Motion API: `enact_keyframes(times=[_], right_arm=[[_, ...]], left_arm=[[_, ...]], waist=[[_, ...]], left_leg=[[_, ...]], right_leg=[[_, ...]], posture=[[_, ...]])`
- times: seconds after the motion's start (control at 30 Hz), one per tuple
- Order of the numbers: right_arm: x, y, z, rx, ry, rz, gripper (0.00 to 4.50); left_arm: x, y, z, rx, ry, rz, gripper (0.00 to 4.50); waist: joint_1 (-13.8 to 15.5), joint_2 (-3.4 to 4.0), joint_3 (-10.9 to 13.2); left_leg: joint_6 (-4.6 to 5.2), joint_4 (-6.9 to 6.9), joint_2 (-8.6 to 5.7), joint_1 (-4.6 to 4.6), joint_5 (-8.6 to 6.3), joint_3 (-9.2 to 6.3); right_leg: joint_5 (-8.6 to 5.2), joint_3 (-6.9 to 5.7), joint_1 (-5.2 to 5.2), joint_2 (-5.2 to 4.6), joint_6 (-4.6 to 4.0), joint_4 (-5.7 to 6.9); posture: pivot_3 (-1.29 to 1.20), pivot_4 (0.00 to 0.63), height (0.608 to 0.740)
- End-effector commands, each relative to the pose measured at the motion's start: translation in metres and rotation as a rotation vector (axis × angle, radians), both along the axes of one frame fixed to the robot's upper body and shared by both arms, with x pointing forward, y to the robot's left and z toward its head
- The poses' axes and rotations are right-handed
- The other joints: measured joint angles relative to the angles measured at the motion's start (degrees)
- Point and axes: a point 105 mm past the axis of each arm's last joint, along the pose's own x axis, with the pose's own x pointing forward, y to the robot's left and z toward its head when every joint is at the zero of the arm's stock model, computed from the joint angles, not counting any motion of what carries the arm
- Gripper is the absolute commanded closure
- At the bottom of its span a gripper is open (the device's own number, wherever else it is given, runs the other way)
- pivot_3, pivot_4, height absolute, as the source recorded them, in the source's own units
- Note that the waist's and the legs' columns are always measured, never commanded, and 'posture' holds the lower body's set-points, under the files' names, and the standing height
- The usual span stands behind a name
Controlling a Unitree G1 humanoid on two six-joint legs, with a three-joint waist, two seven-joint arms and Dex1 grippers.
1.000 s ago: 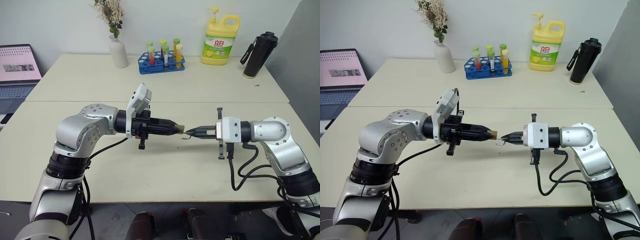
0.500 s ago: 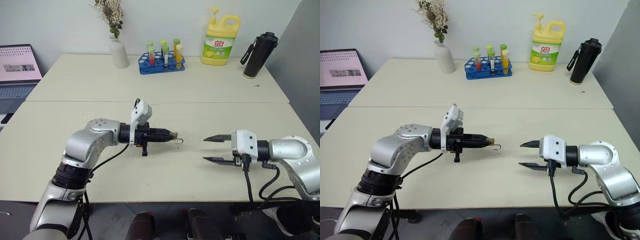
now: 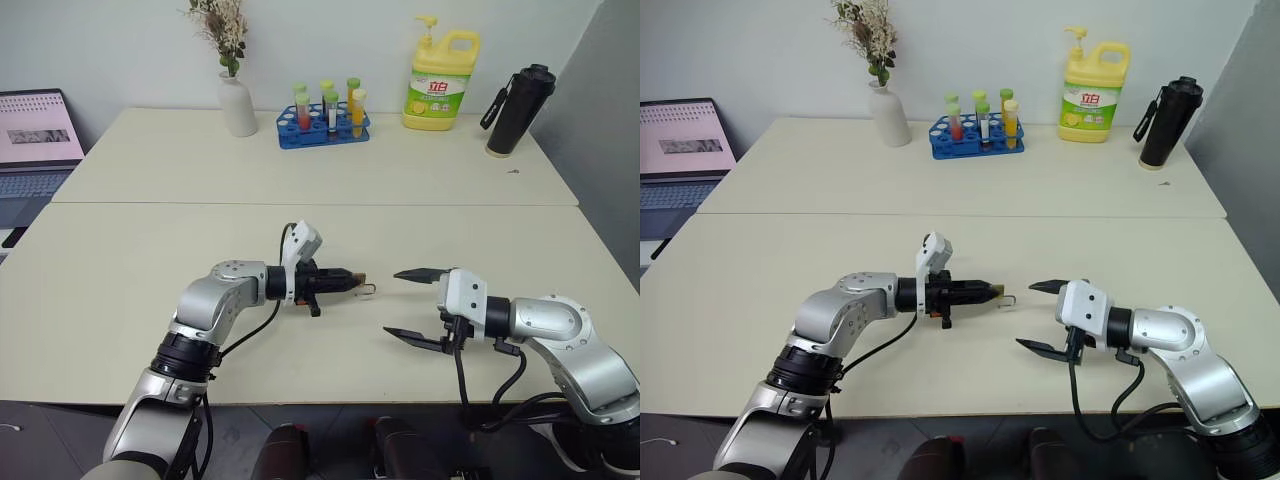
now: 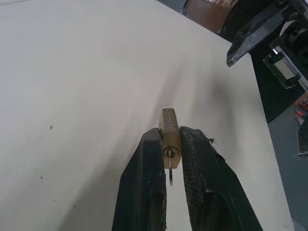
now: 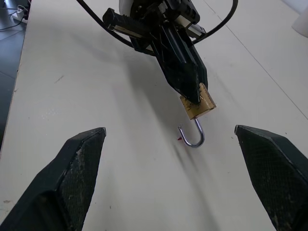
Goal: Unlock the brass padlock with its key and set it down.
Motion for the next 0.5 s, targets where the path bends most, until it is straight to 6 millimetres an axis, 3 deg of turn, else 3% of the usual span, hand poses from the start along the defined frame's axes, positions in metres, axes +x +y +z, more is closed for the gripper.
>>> enact_keyframes(times=[0.03, 0.3, 0.33, 0.5], right_arm=[[0.003, 0.001, 0.005, 0.003, -0.032, -0.006, 0.0], [0.013, -0.006, 0.001, -0.01, -0.033, -0.076, 0.0], [0.015, -0.008, 0.001, -0.014, -0.032, -0.086, 0.0], [0.018, -0.01, 0.002, -0.011, -0.036, -0.112, 0.0]], left_arm=[[0.003, -0.008, 0.009, -0.018, -0.039, -0.021, 4.35], [0.012, -0.015, 0.001, 0.006, -0.039, 0.009, 4.35], [0.013, -0.016, 0.0, 0.009, -0.036, 0.009, 3.62], [0.021, -0.021, -0.004, 0.047, -0.088, 0.022, 2.22]], waist=[[0.0, 0.0, 0.0], [0.0, 0.0, 0.0], [0.0, 0.0, 0.0], [0.0, 0.0, 0.0]], left_leg=[[0.0, 0.0, 0.0, 0.0, 0.0, 0.01], [0.0, 0.0, -0.01, 0.0, 0.0, 0.0], [0.0, 0.0, -0.01, 0.0, 0.0, 0.01], [0.0, 0.0, -0.02, 0.0, 0.0, 0.01]], right_leg=[[0.0, 0.0, 0.0, 0.0, 0.0, 0.0], [0.0, -0.01, 0.0, 0.0, 0.0, 0.0], [0.01, -0.01, 0.0, 0.0, -0.01, 0.01], [0.01, 0.0, 0.0, 0.0, -0.01, 0.0]], posture=[[0.0, 0.15, 0.74], [0.0, 0.15, 0.74], [0.0, 0.15, 0.74], [0.0, 0.15, 0.74]])
